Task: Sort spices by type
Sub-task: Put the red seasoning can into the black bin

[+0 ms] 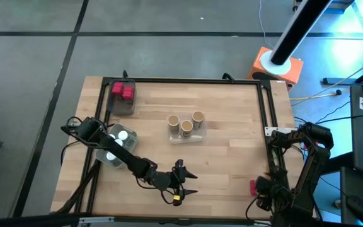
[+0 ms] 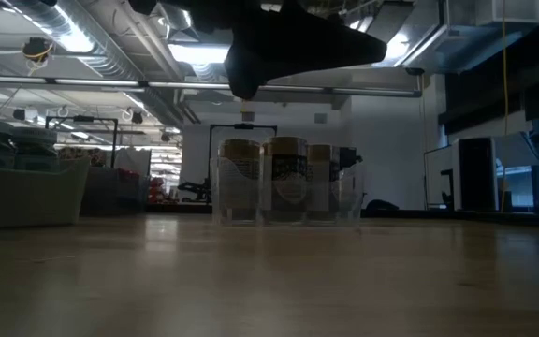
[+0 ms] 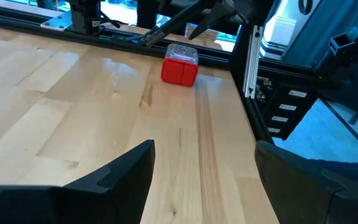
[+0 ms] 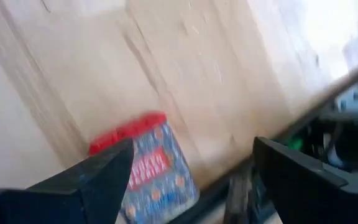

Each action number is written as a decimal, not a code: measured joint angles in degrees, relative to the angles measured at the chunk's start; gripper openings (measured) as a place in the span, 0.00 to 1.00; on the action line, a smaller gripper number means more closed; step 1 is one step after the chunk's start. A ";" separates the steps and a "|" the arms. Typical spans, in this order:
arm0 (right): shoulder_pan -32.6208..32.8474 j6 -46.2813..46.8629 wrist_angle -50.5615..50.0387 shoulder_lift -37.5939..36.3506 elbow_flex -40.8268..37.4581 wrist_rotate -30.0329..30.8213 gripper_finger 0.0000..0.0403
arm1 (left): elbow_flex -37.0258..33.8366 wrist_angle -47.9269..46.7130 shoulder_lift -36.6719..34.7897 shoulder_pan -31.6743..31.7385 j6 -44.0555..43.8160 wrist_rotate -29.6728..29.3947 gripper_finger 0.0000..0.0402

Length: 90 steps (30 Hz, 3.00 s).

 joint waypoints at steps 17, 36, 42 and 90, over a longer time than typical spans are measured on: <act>-0.04 -12.81 10.88 -2.43 0.12 -4.11 0.82 | 0.00 -0.03 0.00 0.04 0.19 -0.01 0.66; -1.57 -17.88 9.67 1.05 0.12 -4.94 0.98 | 0.00 -0.08 0.00 0.00 0.15 0.00 0.66; -1.57 -17.76 8.09 2.11 0.12 -6.05 0.94 | 0.00 -0.07 0.00 0.00 0.00 0.00 0.66; -4.69 -19.57 23.14 2.36 -15.32 -5.22 0.84 | 0.00 -0.39 -0.71 -0.64 1.74 0.03 0.66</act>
